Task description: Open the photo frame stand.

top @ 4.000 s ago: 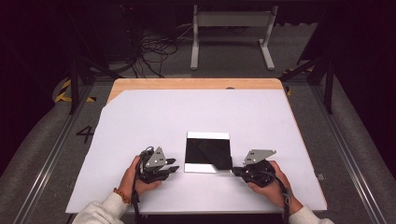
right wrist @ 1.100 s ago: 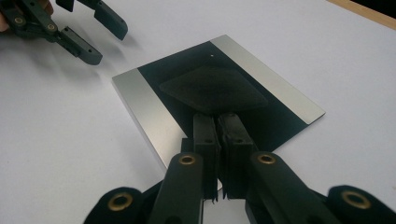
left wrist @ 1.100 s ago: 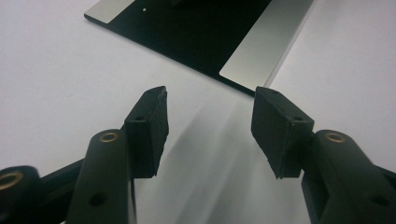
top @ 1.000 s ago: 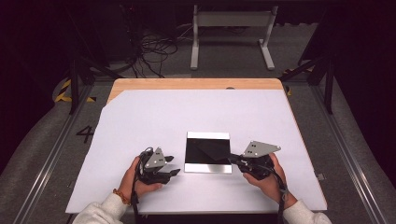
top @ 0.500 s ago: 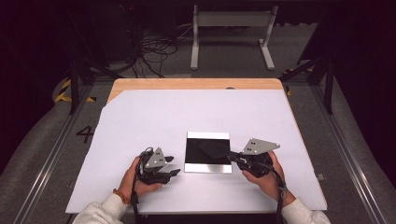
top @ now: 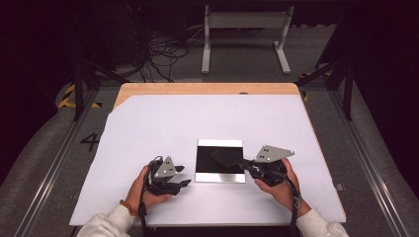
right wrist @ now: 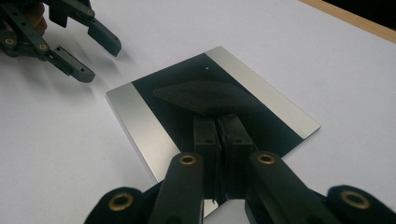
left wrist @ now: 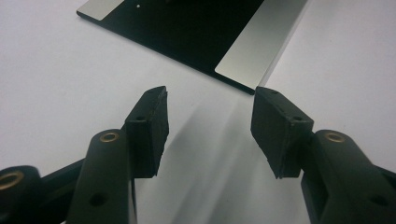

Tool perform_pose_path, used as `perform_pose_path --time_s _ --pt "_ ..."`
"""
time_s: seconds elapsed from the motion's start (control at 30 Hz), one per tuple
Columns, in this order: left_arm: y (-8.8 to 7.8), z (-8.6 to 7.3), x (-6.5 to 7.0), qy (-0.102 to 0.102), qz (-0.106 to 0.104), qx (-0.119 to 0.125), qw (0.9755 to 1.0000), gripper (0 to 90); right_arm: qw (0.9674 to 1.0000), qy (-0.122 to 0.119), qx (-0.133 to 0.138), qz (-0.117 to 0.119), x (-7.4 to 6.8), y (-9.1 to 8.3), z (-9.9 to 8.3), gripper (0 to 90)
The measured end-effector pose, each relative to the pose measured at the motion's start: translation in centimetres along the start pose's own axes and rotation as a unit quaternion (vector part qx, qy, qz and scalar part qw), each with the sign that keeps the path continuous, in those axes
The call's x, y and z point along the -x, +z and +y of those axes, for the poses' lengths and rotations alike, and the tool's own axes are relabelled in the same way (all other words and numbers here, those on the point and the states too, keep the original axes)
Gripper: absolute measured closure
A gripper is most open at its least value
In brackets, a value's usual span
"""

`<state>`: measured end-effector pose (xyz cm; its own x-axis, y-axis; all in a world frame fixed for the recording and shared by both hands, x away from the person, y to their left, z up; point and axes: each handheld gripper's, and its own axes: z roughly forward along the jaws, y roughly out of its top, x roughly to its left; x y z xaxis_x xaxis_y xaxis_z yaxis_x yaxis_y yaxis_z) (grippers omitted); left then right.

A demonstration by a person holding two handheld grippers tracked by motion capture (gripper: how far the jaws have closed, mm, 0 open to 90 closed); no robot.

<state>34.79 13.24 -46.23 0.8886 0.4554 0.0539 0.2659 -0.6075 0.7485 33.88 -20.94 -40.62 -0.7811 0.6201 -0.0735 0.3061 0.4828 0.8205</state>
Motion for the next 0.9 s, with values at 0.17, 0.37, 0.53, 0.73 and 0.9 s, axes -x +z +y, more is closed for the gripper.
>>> perform_pose_path --time_s 0.17,0.37,0.53,0.73,0.9 --pt "0.00 0.03 0.04 -0.001 0.000 0.000 1.0000 47.2 1.0000 0.003 0.001 -0.002 0.17 0.27 0.19 87.3" --pt "0.06 0.10 0.12 0.003 -0.002 -0.001 1.0000 47.2 0.9999 0.011 0.002 0.000 0.43 0.49 0.25 85.9" --pt "0.07 0.11 0.13 0.002 -0.001 -0.001 1.0000 47.1 0.9999 0.013 0.001 0.004 0.42 0.49 0.10 84.0" --pt "0.15 0.20 0.17 0.003 -0.002 0.001 1.0000 46.9 0.9998 0.014 -0.002 0.013 0.34 0.23 -0.06 76.9" --pt "0.18 0.24 0.20 0.003 -0.003 -0.001 1.0000 46.8 0.9993 0.021 -0.004 0.029 0.55 -0.29 0.11 60.7"
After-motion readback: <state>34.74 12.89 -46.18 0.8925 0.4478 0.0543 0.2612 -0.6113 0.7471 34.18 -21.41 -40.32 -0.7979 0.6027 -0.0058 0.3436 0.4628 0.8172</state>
